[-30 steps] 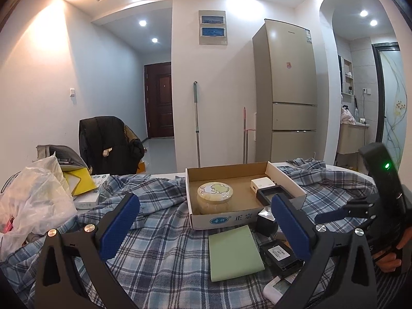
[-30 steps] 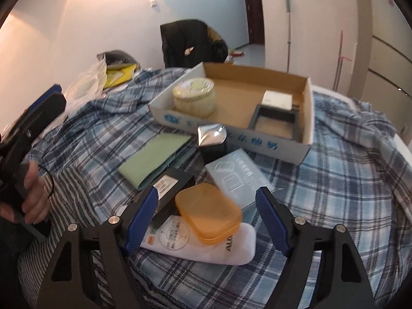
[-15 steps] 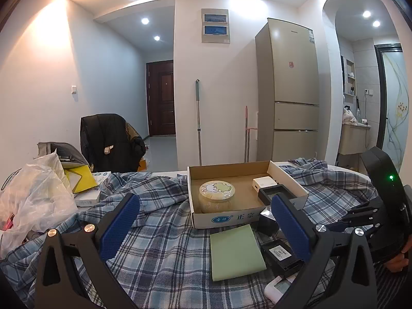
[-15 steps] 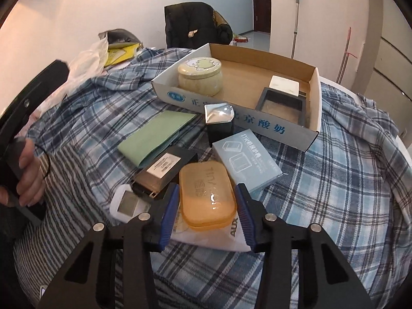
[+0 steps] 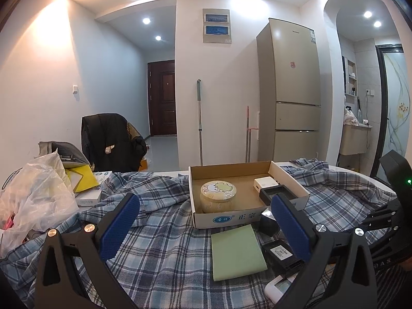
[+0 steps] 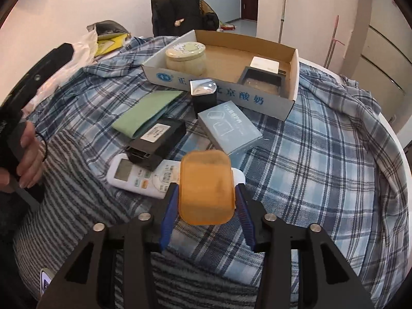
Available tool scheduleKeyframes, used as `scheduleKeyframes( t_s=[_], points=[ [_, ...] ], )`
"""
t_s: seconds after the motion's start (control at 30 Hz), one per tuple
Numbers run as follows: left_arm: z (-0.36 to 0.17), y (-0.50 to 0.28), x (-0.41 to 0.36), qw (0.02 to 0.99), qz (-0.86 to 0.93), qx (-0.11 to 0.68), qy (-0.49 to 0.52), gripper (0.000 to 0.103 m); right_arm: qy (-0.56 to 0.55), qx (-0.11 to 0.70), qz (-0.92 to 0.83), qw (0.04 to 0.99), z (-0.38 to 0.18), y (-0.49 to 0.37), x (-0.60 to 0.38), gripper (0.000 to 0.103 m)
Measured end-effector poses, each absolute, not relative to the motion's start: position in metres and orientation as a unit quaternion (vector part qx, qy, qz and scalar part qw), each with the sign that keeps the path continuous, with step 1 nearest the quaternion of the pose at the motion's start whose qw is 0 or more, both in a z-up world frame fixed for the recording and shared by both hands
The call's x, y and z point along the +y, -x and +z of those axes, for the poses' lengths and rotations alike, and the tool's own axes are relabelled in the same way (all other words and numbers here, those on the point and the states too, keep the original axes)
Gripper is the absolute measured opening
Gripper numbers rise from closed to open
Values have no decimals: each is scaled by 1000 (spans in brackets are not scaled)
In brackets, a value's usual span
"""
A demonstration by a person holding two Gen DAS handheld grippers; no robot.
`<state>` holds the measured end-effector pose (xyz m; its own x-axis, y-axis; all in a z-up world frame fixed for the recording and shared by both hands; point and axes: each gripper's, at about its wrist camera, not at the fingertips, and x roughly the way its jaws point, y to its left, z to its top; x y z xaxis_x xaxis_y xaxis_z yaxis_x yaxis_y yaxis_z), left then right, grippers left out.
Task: Organize rigid objects
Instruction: 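Grasp the orange plastic case with the right gripper and lift it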
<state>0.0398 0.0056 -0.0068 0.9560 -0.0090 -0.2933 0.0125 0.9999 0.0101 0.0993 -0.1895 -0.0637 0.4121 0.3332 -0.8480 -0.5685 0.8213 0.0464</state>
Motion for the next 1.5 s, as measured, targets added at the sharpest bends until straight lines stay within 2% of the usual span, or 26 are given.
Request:
scheduleKeyframes(
  t_s=[0.3,0.33,0.37,0.67,0.97,1.0,1.07,1.13,1.23,1.5],
  points=[
    [-7,-39,5,989,-6,146,-6,103,151,458,261,836,-62,-105,-177,54],
    [-7,-39,5,989,-6,147,-6,103,153,457,251,840,-64,-105,-176,53],
    [-7,-39,4,989,-6,146,-6,103,154,454,244,843,-66,-105,-176,42],
    [-4,-42,8,988,-3,156,-2,103,140,421,222,868,-47,-107,-186,42],
    [15,-54,26,973,-42,219,65,102,104,362,214,901,-17,-107,-188,42],
    [16,-59,29,966,-59,241,78,101,98,355,217,904,-18,-107,-189,42],
    [10,-74,33,946,-73,298,105,84,92,350,223,905,-23,-107,-189,42],
    [1,-86,36,924,-94,346,132,75,93,353,227,903,-28,-108,-190,42],
    [-15,-103,36,896,-113,403,149,53,86,352,226,904,-31,-110,-196,42],
    [-46,-135,20,851,-122,492,138,51,68,351,224,907,-31,-114,-207,42]
  ],
)
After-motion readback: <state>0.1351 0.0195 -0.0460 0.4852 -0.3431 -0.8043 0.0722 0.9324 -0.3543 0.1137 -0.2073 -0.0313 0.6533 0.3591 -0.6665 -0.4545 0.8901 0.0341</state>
